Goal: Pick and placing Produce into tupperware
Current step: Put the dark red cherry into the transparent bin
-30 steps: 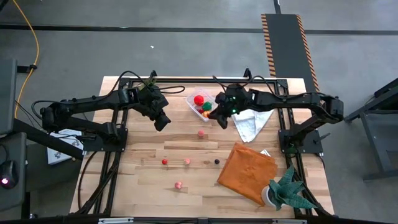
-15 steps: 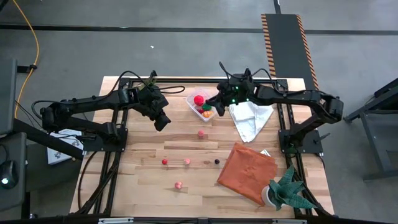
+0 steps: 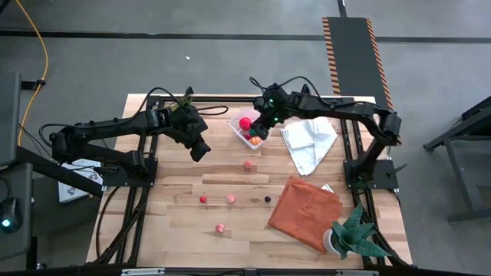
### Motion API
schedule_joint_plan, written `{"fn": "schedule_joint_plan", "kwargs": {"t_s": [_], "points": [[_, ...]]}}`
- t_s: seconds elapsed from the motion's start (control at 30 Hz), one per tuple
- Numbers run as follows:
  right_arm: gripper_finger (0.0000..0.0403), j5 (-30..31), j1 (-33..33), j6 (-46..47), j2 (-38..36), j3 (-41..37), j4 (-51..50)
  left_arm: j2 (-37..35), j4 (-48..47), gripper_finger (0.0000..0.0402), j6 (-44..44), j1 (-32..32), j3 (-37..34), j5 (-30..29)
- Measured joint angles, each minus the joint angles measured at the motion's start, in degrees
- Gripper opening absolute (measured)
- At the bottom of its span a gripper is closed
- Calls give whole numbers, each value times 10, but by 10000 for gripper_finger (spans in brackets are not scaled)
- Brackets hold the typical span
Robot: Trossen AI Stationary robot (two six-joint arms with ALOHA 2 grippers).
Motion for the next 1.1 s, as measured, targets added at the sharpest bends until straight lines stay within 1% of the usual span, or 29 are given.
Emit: {"fn": "schedule_joint_plan", "kwargs": {"t_s": [0.33, 0.5, 0.77, 0.87, 1.1], "points": [[58, 11, -5, -6, 64, 41, -38, 0, 0, 1, 1, 0, 0, 0], [58, 30, -3, -3, 78, 41, -42, 0, 0, 1, 3, 0, 0, 0], [58, 28, -3, -3, 97, 41, -34, 0, 1, 1, 7, 0, 0, -1], [58, 27, -3, -3, 103, 41, -32, 0, 2, 1, 11, 0, 0, -11], [58, 25, -3, -12, 103, 41, -21, 0, 11, 1, 11, 0, 0, -14]]}}
